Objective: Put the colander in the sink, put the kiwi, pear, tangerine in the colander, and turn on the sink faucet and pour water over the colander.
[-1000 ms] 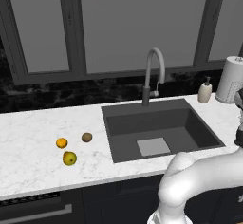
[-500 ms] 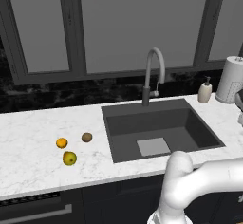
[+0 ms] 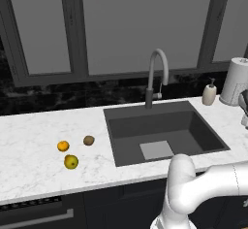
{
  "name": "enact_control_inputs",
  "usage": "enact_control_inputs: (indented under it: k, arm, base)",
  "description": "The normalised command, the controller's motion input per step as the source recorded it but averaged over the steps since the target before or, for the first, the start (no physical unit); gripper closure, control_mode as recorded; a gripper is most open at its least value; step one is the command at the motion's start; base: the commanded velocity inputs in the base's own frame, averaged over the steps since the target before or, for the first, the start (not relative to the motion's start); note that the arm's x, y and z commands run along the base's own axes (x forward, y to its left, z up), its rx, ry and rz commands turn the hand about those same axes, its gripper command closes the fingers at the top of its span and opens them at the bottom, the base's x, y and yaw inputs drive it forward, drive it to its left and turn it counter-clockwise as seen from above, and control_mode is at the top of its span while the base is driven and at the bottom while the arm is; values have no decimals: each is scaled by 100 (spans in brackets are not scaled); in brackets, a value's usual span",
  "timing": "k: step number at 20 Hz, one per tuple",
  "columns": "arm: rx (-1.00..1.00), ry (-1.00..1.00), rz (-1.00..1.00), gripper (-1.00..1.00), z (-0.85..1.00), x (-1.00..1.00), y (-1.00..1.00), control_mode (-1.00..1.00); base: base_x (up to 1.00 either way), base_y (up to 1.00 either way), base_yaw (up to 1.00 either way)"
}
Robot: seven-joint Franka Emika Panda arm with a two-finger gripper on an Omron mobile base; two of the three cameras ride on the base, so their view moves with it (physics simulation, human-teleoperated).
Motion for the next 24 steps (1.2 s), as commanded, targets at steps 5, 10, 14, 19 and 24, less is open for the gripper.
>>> enact_control_inputs:
  k: [5,10,14,19,24]
  arm:
    - [0,-2,0,100,-36,-13,-3,-100]
    - [0,0,0,100,-31,-26,0,-100]
    - [0,-5,0,100,-5,-40,6,-100]
    - [0,-12,0,100,18,-41,29,-100]
    - [0,-13,1,100,24,-60,33,-100]
  base:
    - [0,0,0]
    - [0,0,0]
    - [0,0,0]
    - [0,0,0]
    - [0,0,0]
